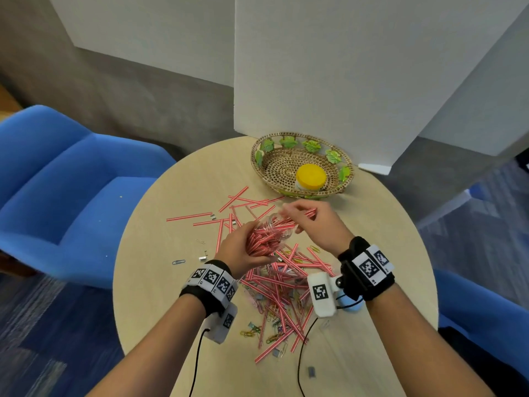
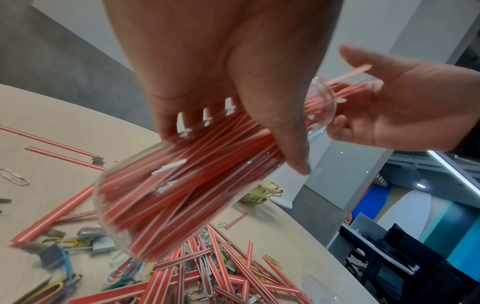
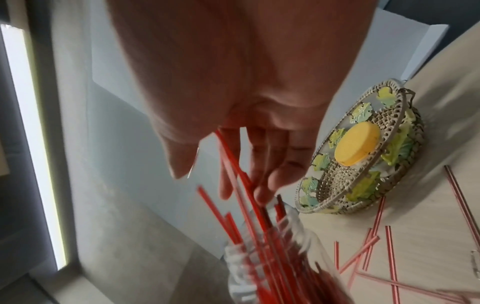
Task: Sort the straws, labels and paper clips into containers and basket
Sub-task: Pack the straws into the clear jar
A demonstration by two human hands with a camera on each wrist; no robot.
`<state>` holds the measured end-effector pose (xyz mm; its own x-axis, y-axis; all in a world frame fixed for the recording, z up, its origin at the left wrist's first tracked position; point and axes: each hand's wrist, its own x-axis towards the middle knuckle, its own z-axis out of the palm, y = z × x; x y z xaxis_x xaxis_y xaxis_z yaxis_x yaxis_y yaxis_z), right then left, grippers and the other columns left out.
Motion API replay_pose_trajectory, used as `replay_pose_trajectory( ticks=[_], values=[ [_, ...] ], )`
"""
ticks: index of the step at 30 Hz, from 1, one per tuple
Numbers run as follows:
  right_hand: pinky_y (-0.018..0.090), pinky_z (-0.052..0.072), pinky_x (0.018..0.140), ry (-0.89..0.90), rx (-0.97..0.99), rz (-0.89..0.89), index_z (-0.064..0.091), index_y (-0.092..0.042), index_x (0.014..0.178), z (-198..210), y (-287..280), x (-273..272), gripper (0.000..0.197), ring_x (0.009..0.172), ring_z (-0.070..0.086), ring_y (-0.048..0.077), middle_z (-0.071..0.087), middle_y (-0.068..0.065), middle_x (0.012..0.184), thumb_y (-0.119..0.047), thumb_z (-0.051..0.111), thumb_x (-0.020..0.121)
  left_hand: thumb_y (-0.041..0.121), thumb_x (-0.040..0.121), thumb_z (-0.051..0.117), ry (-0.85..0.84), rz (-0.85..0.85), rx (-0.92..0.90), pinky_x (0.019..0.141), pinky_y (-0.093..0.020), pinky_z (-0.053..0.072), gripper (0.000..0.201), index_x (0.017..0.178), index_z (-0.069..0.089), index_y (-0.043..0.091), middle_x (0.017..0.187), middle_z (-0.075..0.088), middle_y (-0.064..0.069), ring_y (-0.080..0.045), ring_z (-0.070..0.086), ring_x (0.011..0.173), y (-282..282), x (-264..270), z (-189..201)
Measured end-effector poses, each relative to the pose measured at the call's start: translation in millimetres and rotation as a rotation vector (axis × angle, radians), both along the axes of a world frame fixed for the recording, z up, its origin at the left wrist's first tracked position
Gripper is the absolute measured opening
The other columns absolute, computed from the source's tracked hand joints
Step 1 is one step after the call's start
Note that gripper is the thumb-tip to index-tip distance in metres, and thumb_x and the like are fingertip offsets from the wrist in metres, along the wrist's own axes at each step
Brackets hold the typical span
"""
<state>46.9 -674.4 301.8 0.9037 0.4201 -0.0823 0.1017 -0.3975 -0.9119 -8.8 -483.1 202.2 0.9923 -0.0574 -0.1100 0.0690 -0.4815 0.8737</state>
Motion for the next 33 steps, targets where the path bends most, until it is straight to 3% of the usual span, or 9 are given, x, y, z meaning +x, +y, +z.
replay_pose_trajectory(
  ticks=[3,7,11,14,16,19,25,30,33],
  values=[
    [0.027,0.052,0.06,-0.026,0.088,-0.123,0.072,-0.024,0.098,5.2,-6.6,4.5,0.038,0.07,0.062,0.007,0.071,-0.002,0.091,-0.056,0.063,0.081,0.048,0.06,0.091,0.0,0.023,-0.021,0.085,-0.025,0.055,0.078,0.126,0.056,0.024,0.109,0.068,0.012,-0.003,0.067,0.095,2.9,0.0,-0.3],
    [0.025,0.054,0.065,-0.127,0.101,-0.146,0.069,-0.015,0.092,-0.2,-6.0,2.5,0.012,0.07,0.063,0.012,0.069,0.001,0.085,-0.025,0.074,0.087,0.052,0.06,0.09,-0.021,0.032,-0.016,0.083,-0.025,0.054,0.076,0.124,0.056,0.025,0.108,0.068,0.012,-0.003,0.066,0.094,3.5,0.5,-1.6],
    [0.024,0.047,0.073,-0.271,-0.101,-0.016,0.069,-0.017,0.095,-14.6,10.8,-11.1,0.02,0.079,0.061,0.005,0.067,-0.006,0.09,-0.025,0.052,0.102,0.055,0.06,0.089,-0.028,0.023,-0.007,0.087,-0.035,0.057,0.08,0.126,0.055,0.026,0.111,0.067,0.009,-0.009,0.066,0.096,-1.7,1.8,-1.9],
    [0.023,0.046,0.079,-0.353,-0.115,-0.123,0.066,-0.017,0.104,-8.9,10.7,-12.1,0.03,0.089,0.057,0.002,0.064,-0.005,0.098,-0.033,0.041,0.105,0.062,0.056,0.086,-0.004,0.025,-0.016,0.088,-0.037,0.058,0.084,0.125,0.055,0.026,0.11,0.068,0.01,-0.008,0.067,0.096,-0.2,-0.4,-2.6],
    [0.017,0.046,0.072,-0.397,-0.116,-0.169,0.066,-0.021,0.101,-1.1,6.9,-11.5,0.021,0.083,0.055,0.003,0.062,-0.006,0.095,-0.038,0.053,0.099,0.064,0.054,0.084,0.011,0.041,-0.04,0.088,-0.037,0.058,0.087,0.125,0.055,0.025,0.109,0.068,0.011,-0.006,0.068,0.095,3.6,-2.5,-3.6],
    [0.017,0.049,0.063,-0.452,-0.168,-0.107,0.072,-0.02,0.088,2.8,7.9,-14.9,0.003,0.072,0.059,0.008,0.065,-0.008,0.084,-0.023,0.071,0.089,0.063,0.055,0.085,0.006,0.057,-0.033,0.088,-0.037,0.058,0.087,0.127,0.055,0.024,0.11,0.068,0.01,-0.007,0.068,0.096,6.0,-4.3,-4.2],
    [0.009,0.047,0.064,-0.257,-0.181,-0.045,0.074,-0.013,0.083,-7.4,27.2,-17.6,0.007,0.071,0.063,-0.002,0.068,-0.011,0.077,-0.006,0.072,0.085,0.05,0.061,0.09,-0.031,0.028,-0.025,0.087,-0.037,0.057,0.079,0.128,0.054,0.025,0.111,0.067,0.01,-0.007,0.066,0.098,0.6,-5.0,-0.2],
    [0.012,0.052,0.069,-0.256,-0.11,-0.126,0.076,-0.016,0.088,-1.0,25.4,-6.2,0.005,0.073,0.067,0.003,0.073,-0.008,0.08,-0.014,0.073,0.086,0.047,0.061,0.091,-0.036,0.05,-0.022,0.09,-0.037,0.056,0.082,0.13,0.054,0.021,0.114,0.067,0.008,-0.01,0.065,0.101,10.0,-6.8,-1.8],
    [0.011,0.051,0.072,-0.22,-0.168,0.061,0.078,-0.016,0.092,-3.4,38.3,-7.3,0.011,0.077,0.068,0.001,0.074,-0.007,0.085,-0.011,0.07,0.087,0.045,0.062,0.092,-0.043,0.078,-0.025,0.087,-0.034,0.056,0.079,0.129,0.055,0.023,0.112,0.067,0.008,-0.009,0.065,0.099,15.2,-8.4,-0.3]
  ],
)
